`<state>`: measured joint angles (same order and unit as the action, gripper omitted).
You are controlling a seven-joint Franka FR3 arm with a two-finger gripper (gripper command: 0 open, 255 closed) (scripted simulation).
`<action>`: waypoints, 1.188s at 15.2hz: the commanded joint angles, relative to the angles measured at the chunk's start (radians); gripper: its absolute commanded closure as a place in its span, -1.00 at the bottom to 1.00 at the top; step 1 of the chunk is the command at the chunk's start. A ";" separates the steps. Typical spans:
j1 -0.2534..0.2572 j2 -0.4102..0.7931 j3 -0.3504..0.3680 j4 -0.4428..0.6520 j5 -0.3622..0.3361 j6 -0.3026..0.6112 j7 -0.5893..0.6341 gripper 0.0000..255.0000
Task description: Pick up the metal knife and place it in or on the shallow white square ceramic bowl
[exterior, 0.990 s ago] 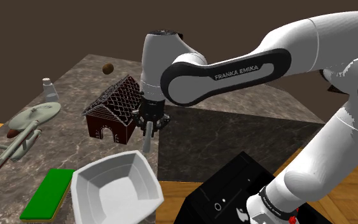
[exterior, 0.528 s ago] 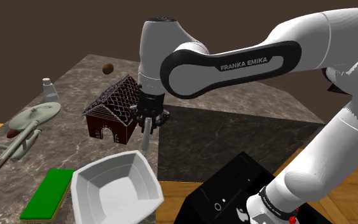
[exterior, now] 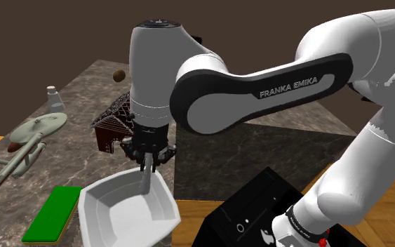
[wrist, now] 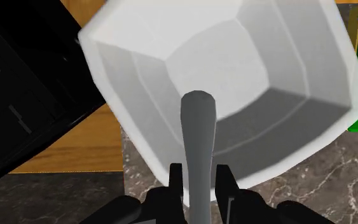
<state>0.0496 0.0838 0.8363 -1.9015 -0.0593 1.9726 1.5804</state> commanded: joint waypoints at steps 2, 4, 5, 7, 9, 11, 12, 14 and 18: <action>0.053 0.047 0.028 0.047 -0.041 -0.018 0.094 1.00; 0.095 0.085 0.042 0.082 -0.075 -0.031 0.158 1.00; 0.118 0.106 0.048 0.102 -0.093 -0.039 0.190 1.00; 0.168 0.151 0.056 0.146 -0.130 -0.057 0.254 1.00; 0.200 0.181 0.055 0.162 -0.155 -0.055 0.291 1.00; 0.202 0.187 0.052 0.142 -0.162 -0.031 0.295 1.00; 0.203 0.191 0.050 0.133 -0.166 -0.019 0.298 1.00; 0.205 0.200 0.046 0.114 -0.174 0.005 0.303 1.00; 0.211 0.219 0.037 0.080 -0.194 0.051 0.316 1.00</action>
<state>0.2569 0.2950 0.8765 -1.8154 -0.2454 2.0121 1.8913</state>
